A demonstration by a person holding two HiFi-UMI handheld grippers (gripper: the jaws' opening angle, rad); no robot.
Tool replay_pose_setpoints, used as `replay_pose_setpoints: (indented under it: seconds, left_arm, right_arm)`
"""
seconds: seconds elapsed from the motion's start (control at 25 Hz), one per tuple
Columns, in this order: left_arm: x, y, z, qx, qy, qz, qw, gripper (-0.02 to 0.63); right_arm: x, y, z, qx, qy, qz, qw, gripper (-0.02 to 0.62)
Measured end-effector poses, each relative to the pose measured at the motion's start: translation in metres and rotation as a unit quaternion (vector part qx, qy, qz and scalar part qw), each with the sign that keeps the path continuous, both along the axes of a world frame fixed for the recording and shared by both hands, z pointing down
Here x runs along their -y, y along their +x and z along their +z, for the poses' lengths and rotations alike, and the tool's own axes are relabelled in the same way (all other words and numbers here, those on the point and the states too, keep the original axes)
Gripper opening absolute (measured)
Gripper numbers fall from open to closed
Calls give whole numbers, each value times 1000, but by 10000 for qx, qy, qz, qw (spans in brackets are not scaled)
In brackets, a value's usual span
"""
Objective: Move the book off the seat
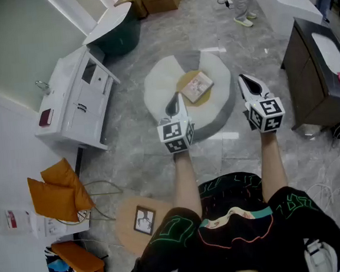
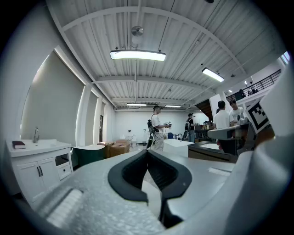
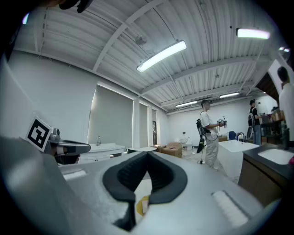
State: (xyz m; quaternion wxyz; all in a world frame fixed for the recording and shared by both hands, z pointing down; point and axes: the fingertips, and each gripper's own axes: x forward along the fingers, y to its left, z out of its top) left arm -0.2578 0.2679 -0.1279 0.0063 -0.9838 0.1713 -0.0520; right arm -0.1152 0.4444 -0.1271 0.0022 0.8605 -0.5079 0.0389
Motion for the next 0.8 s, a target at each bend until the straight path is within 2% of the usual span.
replay_pose_setpoints:
  seconds: [0.28, 0.8]
  left_arm:
    - [7, -3, 5, -56, -32, -29, 10000, 11]
    - [33, -31, 16, -18, -78, -406, 9991, 11]
  right_arm:
    - [1, 10, -2, 371, 322, 168, 9987, 3]
    - [40, 1, 6, 459, 264, -245, 9983, 3]
